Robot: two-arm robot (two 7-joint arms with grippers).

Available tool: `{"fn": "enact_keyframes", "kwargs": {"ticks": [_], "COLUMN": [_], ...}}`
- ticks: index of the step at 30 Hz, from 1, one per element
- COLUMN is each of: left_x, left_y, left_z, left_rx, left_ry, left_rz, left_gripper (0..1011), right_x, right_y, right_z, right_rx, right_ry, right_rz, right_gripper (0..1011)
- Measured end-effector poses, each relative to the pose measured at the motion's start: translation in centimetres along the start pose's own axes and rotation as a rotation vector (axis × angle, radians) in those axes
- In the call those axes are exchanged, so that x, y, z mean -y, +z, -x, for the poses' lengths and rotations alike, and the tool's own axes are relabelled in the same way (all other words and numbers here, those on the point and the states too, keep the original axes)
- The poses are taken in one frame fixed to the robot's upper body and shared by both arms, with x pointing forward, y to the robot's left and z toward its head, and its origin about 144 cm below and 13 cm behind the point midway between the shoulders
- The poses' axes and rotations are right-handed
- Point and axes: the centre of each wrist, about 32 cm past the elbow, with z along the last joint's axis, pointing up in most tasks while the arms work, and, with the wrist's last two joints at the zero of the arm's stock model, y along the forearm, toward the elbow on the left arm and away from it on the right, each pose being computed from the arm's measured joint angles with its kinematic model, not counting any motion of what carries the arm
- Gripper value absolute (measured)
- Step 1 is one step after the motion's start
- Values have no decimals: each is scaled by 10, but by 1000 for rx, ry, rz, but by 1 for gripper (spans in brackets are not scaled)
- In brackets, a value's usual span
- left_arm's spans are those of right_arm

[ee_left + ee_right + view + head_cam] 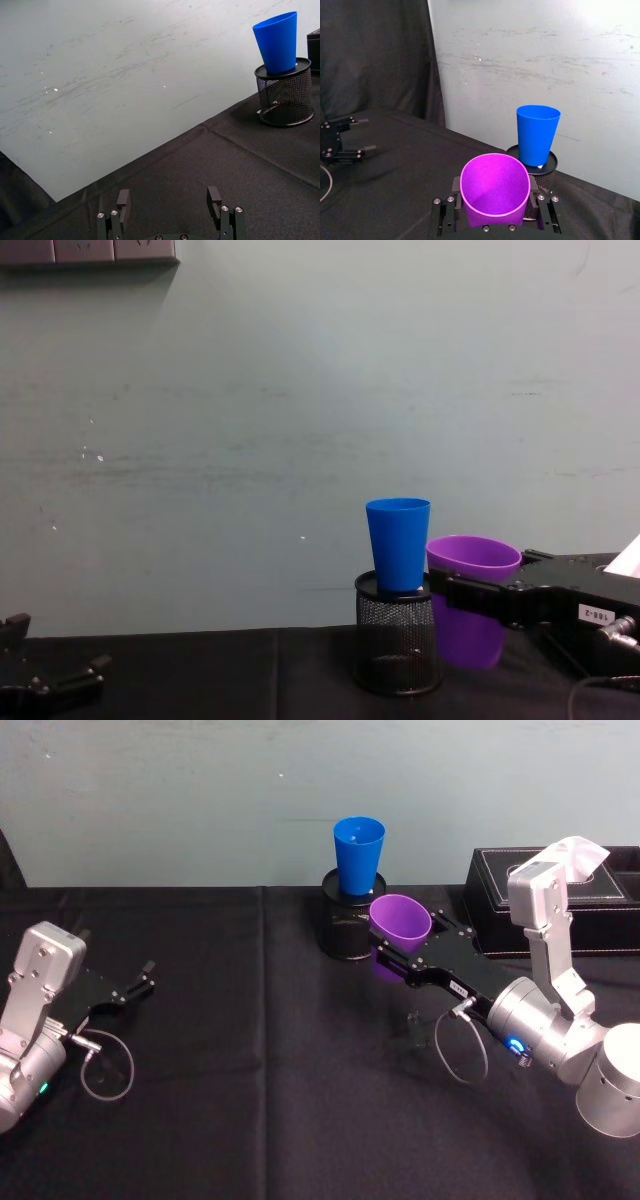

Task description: Pick up one cup with a gripper and tap it against the other cup.

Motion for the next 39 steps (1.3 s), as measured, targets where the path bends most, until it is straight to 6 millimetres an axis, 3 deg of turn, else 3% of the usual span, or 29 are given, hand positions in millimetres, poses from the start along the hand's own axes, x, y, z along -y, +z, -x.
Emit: {"fn": "enact_keyframes", "kwargs": {"ticks": [39], "left_x": [0], "left_y": [0], "left_z": [0], "left_rx": [0], "left_ry": [0], "left_rz": [0], "left_gripper": [1000], "right_x": [-5], "right_y": [-3], "right_z": [-2], "right_rx": [-8], "right_ry": [0], "right_rz": [8], "right_gripper": [735]}}
